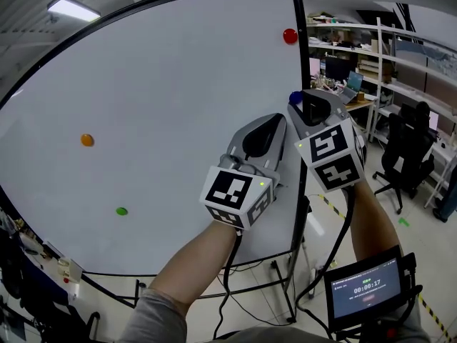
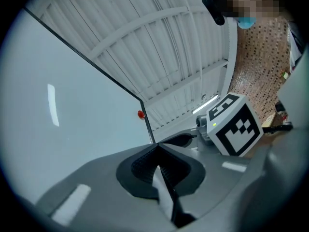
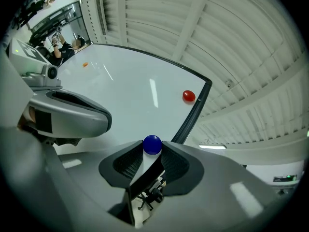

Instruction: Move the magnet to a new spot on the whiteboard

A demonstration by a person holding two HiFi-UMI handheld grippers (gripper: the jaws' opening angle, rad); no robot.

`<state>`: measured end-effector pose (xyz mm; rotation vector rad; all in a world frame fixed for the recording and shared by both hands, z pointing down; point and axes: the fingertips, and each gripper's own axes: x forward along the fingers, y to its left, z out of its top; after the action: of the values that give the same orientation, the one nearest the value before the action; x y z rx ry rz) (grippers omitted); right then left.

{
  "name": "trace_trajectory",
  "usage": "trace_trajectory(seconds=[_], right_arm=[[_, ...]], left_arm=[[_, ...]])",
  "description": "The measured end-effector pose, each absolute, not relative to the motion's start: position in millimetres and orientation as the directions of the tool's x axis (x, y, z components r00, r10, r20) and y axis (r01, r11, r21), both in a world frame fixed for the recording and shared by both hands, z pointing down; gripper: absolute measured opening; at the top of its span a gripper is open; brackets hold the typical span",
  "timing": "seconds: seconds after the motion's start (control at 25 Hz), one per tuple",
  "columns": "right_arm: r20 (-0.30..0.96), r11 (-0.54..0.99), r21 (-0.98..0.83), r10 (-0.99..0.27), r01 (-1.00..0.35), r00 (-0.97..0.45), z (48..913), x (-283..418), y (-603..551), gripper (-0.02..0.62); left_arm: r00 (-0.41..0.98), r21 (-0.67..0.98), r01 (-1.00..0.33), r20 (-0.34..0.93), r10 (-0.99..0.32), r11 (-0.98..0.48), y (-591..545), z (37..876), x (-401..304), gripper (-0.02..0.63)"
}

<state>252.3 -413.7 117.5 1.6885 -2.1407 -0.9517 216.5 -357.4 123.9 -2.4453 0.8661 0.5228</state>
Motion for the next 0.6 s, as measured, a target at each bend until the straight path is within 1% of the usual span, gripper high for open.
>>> trace_trajectory(seconds=[0.12, 0.44, 0.6], right_arm=[[-0.182, 0.129, 0.622, -0.935, -0.773, -0.303, 119.6, 242.6, -405.4, 0.127], [-0.196, 0.125, 0.626, -0.93, -0.77, -0.311, 123.2, 243.6, -410.0, 0.132], [-0.206, 0.13, 0.613, -0.926, -0.779, -0.316, 121.4, 247.1, -410.3, 0.147]], left_arm=[[0.725, -0.318, -0.663, -0.5, -0.474, -0.678, -346.9, 124.1, 206.8, 0.002], [0.725, -0.309, -0.659, -0.503, -0.471, -0.686, -355.9, 131.4, 206.9, 0.002], [0.727, -0.301, -0.655, -0.502, -0.469, -0.693, -360.1, 131.9, 208.8, 0.002]])
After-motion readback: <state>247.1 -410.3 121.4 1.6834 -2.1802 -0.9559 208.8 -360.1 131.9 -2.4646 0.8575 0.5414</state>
